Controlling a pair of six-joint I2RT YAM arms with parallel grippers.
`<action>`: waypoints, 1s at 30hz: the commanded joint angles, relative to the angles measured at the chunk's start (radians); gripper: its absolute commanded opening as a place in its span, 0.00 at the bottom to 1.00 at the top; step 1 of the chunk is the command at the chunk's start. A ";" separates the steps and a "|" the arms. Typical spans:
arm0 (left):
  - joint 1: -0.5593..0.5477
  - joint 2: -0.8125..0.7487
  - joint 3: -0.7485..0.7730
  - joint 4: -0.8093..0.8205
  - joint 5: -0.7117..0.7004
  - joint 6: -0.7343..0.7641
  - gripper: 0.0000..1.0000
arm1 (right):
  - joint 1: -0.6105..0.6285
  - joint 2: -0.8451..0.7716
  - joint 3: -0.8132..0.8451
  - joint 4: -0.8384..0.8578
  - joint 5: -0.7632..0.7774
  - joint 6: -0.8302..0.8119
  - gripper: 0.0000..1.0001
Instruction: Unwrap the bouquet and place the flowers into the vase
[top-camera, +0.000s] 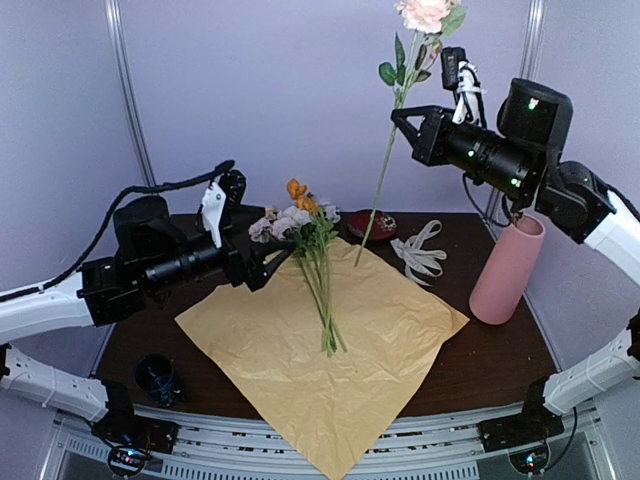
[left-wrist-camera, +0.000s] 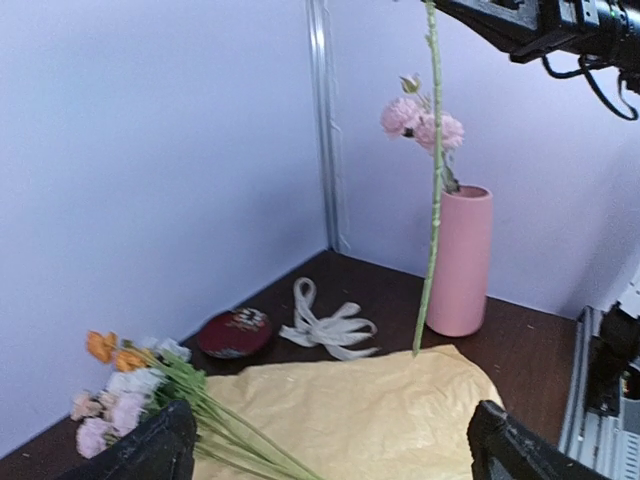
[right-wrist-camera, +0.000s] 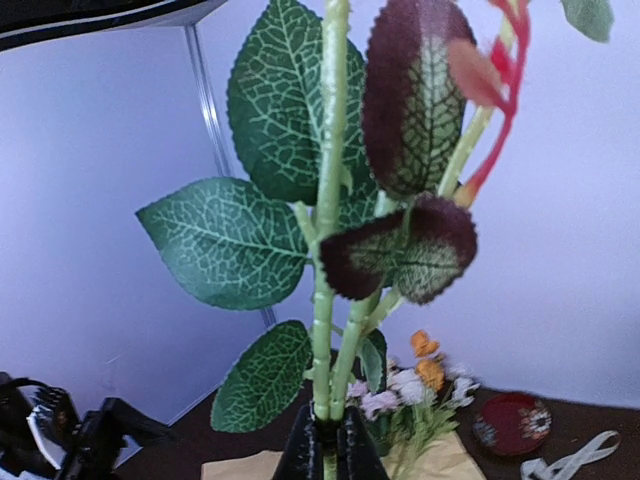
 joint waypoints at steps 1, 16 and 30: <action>0.000 -0.034 0.067 0.002 -0.212 0.206 0.98 | -0.005 0.007 0.229 -0.187 0.348 -0.215 0.00; 0.012 0.081 -0.117 0.190 -0.451 0.380 0.98 | -0.004 -0.066 0.436 -0.499 0.858 -0.302 0.00; 0.026 0.162 -0.119 0.148 -0.454 0.274 0.98 | -0.249 -0.080 0.253 -0.363 0.789 -0.316 0.00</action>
